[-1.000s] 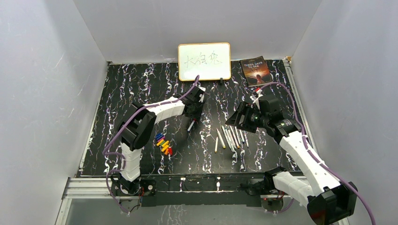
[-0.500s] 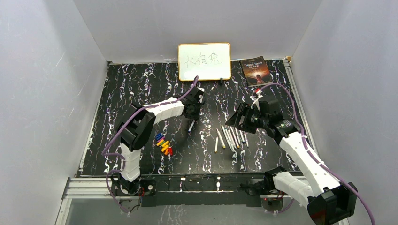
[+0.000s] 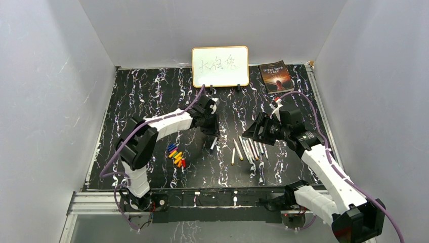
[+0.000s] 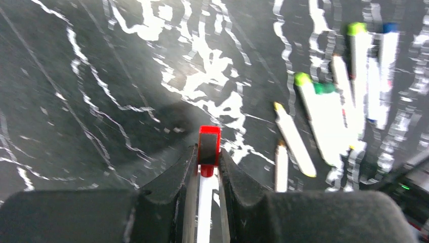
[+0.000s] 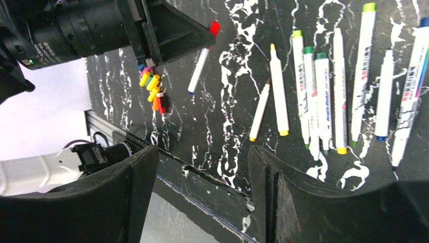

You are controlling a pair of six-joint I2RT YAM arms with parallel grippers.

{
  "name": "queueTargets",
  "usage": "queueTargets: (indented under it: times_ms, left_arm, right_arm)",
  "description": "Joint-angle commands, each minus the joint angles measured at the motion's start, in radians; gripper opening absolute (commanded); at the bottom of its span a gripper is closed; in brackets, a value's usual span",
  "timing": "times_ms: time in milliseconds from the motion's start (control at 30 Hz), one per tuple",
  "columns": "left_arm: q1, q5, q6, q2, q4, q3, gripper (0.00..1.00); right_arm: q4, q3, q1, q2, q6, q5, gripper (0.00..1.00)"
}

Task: Open the pen caps
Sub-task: Pick up the pen from the center of the board.

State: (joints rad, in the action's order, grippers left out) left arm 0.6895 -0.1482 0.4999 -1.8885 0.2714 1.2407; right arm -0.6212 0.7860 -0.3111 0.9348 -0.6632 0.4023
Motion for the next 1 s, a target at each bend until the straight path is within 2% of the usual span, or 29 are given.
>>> queueTargets:
  times_ms: [0, 200, 433, 667, 967]
  left_arm:
    - [0.004, -0.189, 0.155, 0.152, -0.118, -0.059, 0.11]
    - [0.003, -0.257, 0.311, 0.257, -0.255, -0.143, 0.11]
    - [0.009, -0.262, 0.565, 0.387, -0.525, -0.302, 0.12]
    - [0.017, -0.245, 0.679, 0.421, -0.651, -0.367, 0.13]
    - [0.035, -0.222, 0.774, 0.430, -0.767, -0.413, 0.13]
  right_arm:
    - [0.119, -0.018, 0.006, -0.045, -0.030, 0.063, 0.62]
    - [0.205, -0.063, 0.006, -0.073, -0.079, 0.109, 0.57]
    - [0.264, -0.087, 0.004, -0.097, -0.143, 0.089, 0.49]
    - [0.326, -0.093, -0.001, -0.069, -0.180, 0.089, 0.44]
    - [0.433, -0.105, -0.027, -0.006, -0.235, 0.095, 0.43]
